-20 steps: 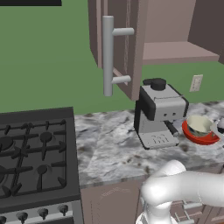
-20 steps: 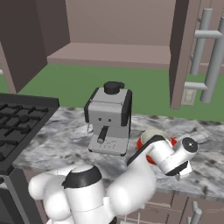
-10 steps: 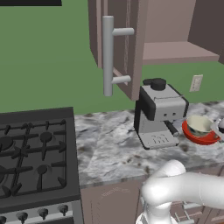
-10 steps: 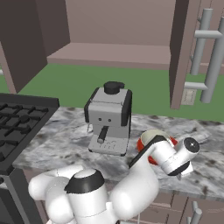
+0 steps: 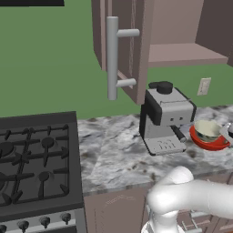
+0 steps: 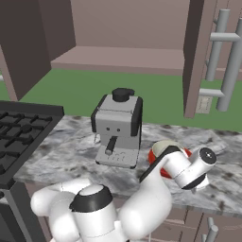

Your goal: Pick up the bowls on the counter and stack them on top of one another in the open cabinet. Place the smaller bowl on top of the larger bowl.

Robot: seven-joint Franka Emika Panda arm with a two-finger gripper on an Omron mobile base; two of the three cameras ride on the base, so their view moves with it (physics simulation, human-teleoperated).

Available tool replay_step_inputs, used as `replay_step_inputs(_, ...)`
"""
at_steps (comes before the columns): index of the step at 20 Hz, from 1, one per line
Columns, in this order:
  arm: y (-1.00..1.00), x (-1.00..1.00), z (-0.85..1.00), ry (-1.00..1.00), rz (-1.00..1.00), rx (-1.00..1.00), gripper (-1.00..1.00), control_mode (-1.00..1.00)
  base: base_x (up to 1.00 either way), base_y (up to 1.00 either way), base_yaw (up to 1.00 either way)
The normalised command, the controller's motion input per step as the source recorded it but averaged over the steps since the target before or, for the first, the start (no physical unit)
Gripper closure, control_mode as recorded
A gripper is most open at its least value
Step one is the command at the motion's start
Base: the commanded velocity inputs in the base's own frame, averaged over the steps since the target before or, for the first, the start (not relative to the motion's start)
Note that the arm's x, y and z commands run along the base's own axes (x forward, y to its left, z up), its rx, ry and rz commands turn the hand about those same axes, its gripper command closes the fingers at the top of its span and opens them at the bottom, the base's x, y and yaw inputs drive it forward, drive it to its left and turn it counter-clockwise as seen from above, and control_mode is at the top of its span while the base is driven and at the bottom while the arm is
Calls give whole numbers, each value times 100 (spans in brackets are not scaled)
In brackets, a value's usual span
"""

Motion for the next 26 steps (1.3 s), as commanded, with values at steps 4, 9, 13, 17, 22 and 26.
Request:
replay_step_inputs(4,-5,-17,4,-2,0,0,100,-100,0,0,0)
replay_step_inputs(9,-1,-19,15,-3,-1,0,100,-100,0,0,0)
replay_step_inputs(13,0,-20,30,-5,-1,1,100,-100,0,0,0)
replay_step_inputs(17,0,-19,37,-5,-1,2,100,-100,0,0,0)
replay_step_inputs(22,0,-20,39,-6,-2,1,100,-100,0,0,0)
replay_step_inputs(26,1,-21,40,-5,-3,0,100,-100,0,0,0)
